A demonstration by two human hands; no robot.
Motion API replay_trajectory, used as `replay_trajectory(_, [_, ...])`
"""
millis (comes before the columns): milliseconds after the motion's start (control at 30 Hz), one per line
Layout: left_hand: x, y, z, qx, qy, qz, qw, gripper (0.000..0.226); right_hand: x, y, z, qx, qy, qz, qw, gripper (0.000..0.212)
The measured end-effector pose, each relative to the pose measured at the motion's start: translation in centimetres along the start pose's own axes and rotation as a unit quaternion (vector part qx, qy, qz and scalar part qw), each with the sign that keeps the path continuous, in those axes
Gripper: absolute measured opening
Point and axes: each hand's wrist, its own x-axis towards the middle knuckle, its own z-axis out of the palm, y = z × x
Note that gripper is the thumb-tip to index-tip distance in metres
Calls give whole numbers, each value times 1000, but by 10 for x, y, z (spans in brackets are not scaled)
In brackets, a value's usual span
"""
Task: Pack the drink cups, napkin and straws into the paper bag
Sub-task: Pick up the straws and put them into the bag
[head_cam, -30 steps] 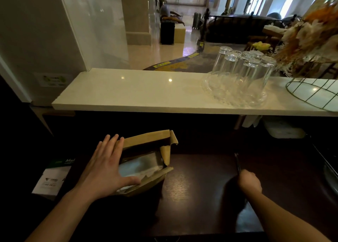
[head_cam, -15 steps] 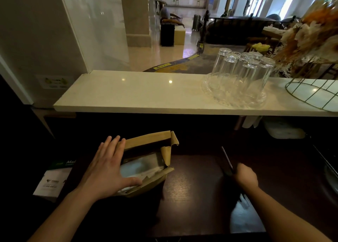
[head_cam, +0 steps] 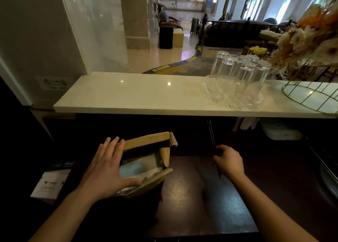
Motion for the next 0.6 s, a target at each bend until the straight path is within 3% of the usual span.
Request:
replay_trajectory(233, [-3,1,-4,-16,-2,-6,1000,142,-11,-51,-32,188,-6,-88,978,17])
replay_trajectory(600, [-9,-15,2,-29,24,5,999,134,-31,-133,-66,420,-119,-192,879,14])
